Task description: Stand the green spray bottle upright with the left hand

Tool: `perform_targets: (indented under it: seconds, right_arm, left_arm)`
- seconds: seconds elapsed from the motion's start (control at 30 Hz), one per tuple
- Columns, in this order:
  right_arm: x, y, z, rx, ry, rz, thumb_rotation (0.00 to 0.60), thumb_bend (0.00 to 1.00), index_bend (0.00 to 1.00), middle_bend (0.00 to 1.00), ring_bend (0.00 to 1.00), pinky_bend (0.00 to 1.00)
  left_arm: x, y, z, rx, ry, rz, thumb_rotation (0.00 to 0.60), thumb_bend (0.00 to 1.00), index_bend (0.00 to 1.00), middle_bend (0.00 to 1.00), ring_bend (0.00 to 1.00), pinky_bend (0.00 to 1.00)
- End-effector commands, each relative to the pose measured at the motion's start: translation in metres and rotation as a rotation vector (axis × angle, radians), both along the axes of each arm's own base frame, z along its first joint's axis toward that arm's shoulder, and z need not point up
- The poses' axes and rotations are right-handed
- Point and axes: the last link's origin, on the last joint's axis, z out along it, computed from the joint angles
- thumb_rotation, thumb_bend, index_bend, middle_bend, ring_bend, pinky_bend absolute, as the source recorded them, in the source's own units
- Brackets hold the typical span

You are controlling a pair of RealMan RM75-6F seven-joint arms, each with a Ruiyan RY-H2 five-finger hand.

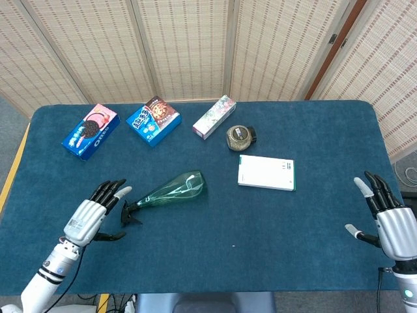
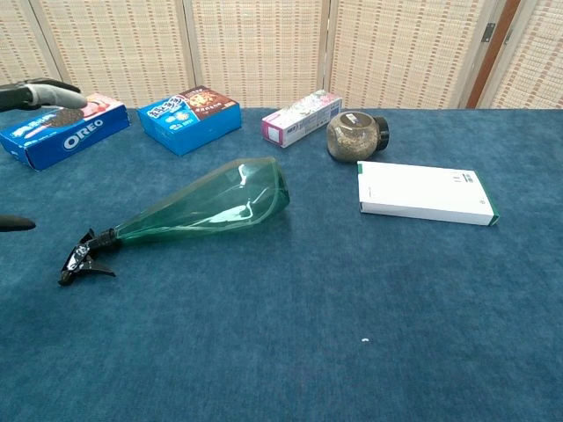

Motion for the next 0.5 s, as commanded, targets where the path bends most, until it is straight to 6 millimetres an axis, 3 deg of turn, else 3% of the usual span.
perform_targets:
  seconds: [0.03, 0.5]
  right_arm:
    - [-0.002, 0.000, 0.002, -0.003, -0.001, -0.005, 0.600, 0.00, 0.00, 0.00, 0.00, 0.42]
    - [-0.006, -0.001, 0.001, -0.001, -0.004, -0.015, 0.600, 0.00, 0.00, 0.00, 0.00, 0.42]
  left_arm:
    - [0.006, 0.008, -0.008, -0.024, -0.016, 0.000, 0.600, 0.00, 0.00, 0.00, 0.00, 0.00]
    - [0.031, 0.037, -0.041, -0.082, -0.057, 0.003, 0.600, 0.00, 0.00, 0.00, 0.00, 0.00]
